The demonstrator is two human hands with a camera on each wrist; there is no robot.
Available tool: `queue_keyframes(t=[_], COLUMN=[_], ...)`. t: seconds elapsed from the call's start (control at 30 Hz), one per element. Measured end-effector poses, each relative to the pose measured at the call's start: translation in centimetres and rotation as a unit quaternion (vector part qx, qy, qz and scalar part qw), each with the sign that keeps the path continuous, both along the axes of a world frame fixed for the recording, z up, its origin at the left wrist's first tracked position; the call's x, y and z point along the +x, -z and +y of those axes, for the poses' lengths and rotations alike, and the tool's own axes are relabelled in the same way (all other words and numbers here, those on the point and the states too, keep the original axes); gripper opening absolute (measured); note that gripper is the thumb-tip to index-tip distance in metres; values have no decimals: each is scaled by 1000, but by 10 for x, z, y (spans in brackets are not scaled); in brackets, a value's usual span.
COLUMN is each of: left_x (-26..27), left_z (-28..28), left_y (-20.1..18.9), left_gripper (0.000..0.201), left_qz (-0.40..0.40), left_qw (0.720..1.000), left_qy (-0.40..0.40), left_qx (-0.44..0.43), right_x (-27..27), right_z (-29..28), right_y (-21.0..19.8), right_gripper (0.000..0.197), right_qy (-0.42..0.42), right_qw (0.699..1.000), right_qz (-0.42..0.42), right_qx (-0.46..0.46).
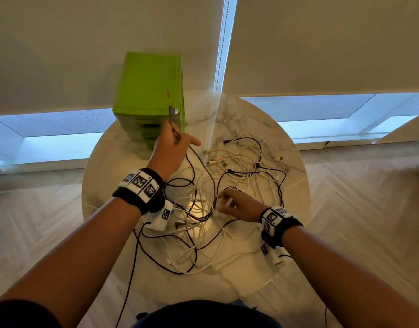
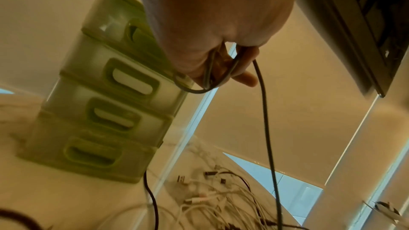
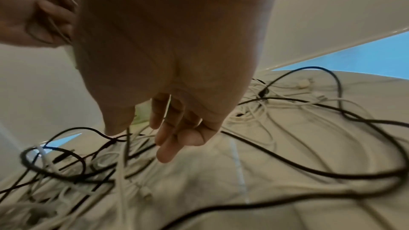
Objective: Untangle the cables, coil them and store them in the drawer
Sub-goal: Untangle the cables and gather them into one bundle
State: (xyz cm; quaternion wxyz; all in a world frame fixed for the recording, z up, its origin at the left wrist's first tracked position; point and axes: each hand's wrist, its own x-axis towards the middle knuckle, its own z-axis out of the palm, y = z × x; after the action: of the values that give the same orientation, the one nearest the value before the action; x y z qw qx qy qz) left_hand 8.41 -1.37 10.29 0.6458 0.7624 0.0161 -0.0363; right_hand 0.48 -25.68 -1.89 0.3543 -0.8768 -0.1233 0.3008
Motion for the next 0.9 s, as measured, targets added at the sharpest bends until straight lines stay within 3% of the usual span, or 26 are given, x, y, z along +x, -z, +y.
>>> queue_keyframes(t=[0.07, 0.2, 0.33, 0.47, 0.53, 0.63, 0.7, 0.8, 0.9], left_x=[-8, -11, -10, -18, -24, -29, -30, -31, -33], left_z=[-5, -8, 10, 19, 15, 10, 7, 3, 0], left_y=[8, 14, 17, 35, 43, 47, 44, 41, 35], left_gripper=[25, 23, 15, 46, 60, 65, 56, 23, 18], left_qz=[9, 1, -4, 19, 18, 9, 11, 2, -18], left_qw=[1000, 1000, 991, 959, 952, 947, 947, 943, 959], left_qy=[13, 6, 60, 153, 187, 210, 223, 236, 192], left_qx=[-11, -11, 121, 238, 243, 242, 230, 234, 207], right_x=[6, 13, 29, 45, 46, 44, 41, 37, 26], right_z=[16, 41, 22, 17, 20, 24, 28, 31, 28], right_y=[-6, -11, -23, -49, -62, -73, -72, -60, -43], right_gripper=[40, 24, 24, 29, 27, 24, 25, 24, 25], right_qy=[-7, -60, -15, -47, -66, -57, -55, -46, -44], right_qw=[1000, 997, 997, 990, 981, 972, 973, 979, 990], right_qz=[-9, -10, -67, -136, -181, -225, -223, -200, -130], right_qx=[-4, -44, -22, -12, 11, 34, 34, 2, -27])
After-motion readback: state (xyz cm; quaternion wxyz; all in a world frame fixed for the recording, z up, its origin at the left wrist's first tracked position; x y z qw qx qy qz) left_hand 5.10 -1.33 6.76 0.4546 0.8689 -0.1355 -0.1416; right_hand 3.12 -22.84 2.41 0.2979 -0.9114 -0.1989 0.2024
